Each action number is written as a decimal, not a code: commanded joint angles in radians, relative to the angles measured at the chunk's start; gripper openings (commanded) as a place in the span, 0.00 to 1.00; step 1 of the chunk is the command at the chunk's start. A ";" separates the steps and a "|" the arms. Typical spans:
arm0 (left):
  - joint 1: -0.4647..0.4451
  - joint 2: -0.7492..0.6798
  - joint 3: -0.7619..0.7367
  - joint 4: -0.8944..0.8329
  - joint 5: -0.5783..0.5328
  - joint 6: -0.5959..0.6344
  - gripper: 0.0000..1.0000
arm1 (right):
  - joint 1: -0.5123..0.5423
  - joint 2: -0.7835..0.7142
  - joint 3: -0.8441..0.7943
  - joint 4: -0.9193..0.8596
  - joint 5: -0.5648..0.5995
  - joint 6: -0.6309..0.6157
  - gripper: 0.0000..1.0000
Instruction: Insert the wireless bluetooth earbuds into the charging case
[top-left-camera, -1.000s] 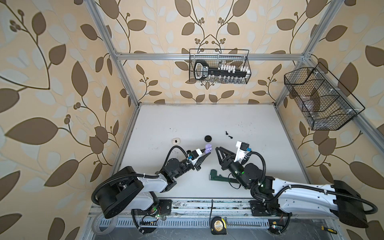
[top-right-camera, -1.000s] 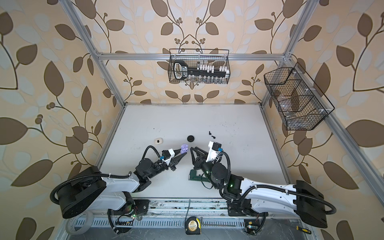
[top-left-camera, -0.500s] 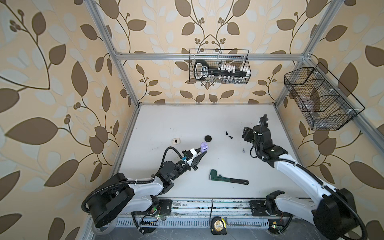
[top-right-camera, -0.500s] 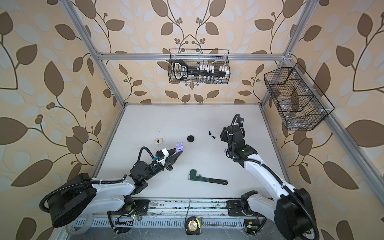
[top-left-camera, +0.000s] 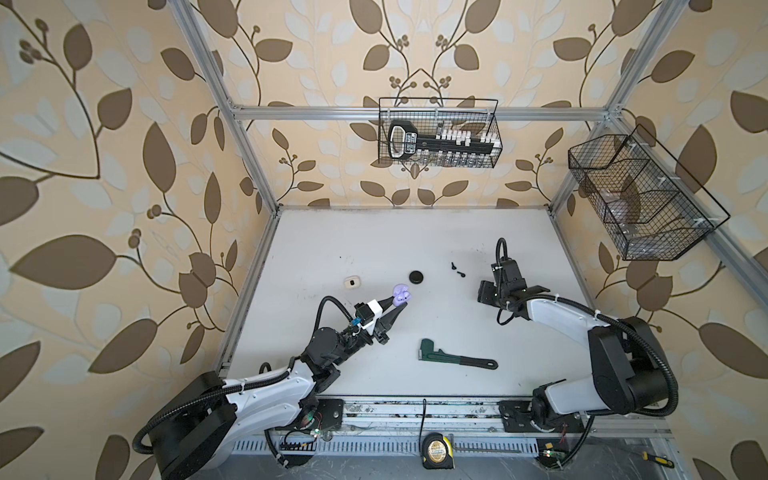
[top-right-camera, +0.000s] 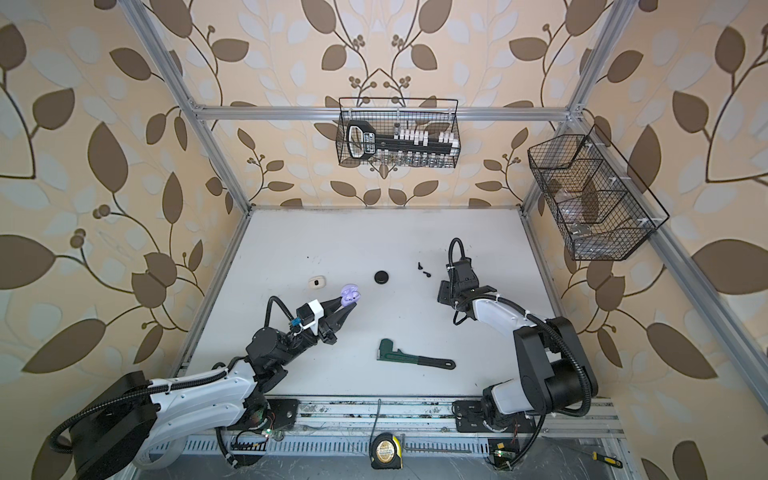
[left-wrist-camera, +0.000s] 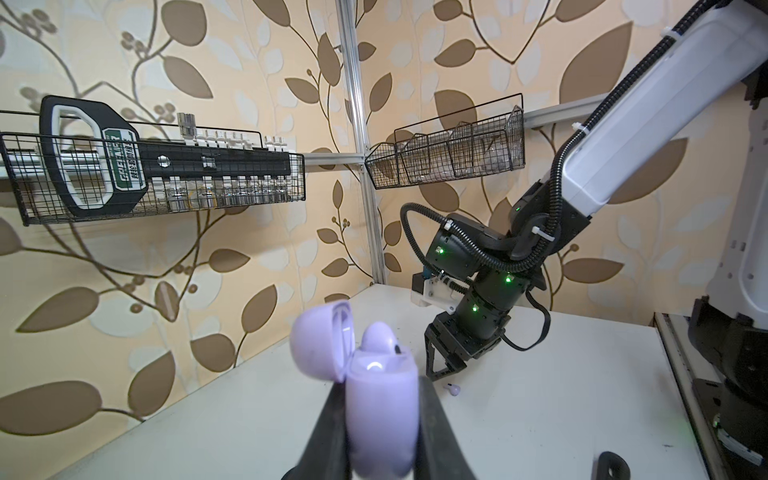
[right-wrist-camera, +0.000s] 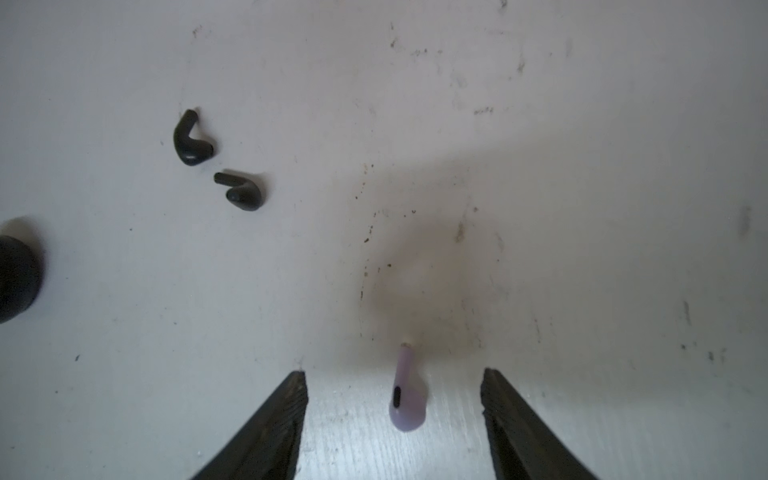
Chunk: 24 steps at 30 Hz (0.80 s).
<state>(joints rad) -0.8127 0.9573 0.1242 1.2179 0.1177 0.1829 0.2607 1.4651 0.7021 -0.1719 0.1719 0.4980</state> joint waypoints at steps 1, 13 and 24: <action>-0.008 -0.038 -0.013 0.010 -0.024 -0.015 0.00 | 0.025 0.022 -0.032 0.041 -0.018 0.022 0.68; -0.009 -0.144 -0.029 -0.082 0.016 -0.092 0.00 | 0.106 0.037 -0.065 0.095 -0.021 0.046 0.65; -0.009 -0.204 -0.046 -0.132 -0.018 -0.066 0.00 | 0.147 0.135 0.053 0.122 -0.027 0.047 0.58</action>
<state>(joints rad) -0.8127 0.7803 0.0834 1.0618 0.1211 0.1043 0.4000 1.5776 0.7139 -0.0612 0.1543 0.5385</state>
